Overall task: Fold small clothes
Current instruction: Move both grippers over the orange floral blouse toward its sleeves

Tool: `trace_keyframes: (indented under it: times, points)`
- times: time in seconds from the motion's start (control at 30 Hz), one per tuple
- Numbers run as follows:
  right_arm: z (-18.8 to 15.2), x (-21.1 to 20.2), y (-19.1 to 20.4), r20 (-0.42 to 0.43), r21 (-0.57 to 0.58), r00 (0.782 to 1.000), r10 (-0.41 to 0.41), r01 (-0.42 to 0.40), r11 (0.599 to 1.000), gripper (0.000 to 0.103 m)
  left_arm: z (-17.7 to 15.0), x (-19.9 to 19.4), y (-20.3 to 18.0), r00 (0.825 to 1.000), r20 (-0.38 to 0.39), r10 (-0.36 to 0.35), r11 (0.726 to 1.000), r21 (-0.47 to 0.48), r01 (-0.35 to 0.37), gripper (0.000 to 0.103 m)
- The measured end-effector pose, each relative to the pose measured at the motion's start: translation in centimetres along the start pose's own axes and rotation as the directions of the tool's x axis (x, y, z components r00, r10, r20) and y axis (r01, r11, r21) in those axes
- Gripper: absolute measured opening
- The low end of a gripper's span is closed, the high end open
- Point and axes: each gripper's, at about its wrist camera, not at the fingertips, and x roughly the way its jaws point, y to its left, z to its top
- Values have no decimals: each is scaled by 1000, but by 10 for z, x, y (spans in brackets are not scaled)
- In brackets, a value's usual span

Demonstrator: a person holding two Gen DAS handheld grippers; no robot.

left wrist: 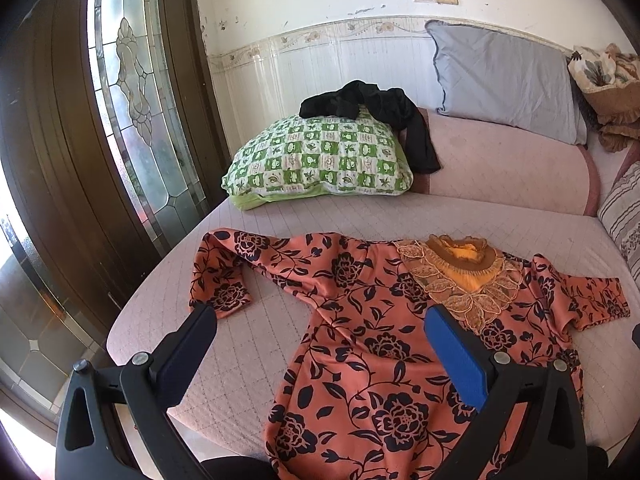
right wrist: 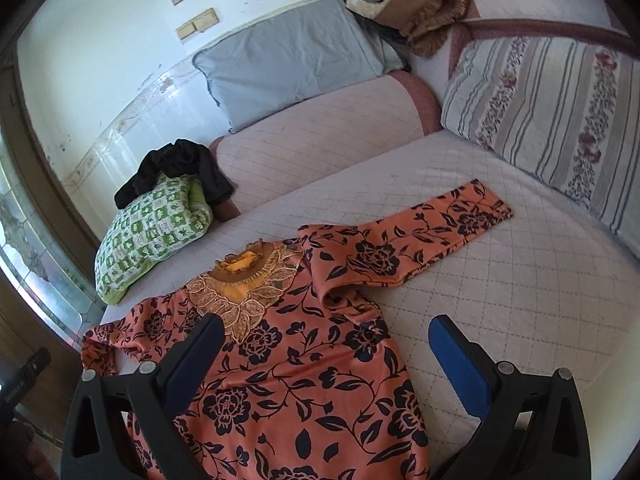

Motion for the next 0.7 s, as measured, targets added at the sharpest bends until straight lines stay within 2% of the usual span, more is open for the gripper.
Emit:
trace_keyframes:
  times: [0.03,0.2,0.47,0.7]
  points:
    - [2,0,-1,15,13,1000,16,-17,1000,103,1,-2,0,1000,5,-2,1000,-2,2,103]
    - [3,-13,1,39,-20,999,-3,4,1000,103,0,-14,-2,1000,24,-12,1000,11,12,103]
    - [3,-28,9,45,-39,999,7,-5,999,103,2,-29,3,999,50,-14,1000,6,13,103]
    - [0,-26,13,34,-62,999,-5,7,998,103,5,-21,1,999,51,-11,1000,17,10,103]
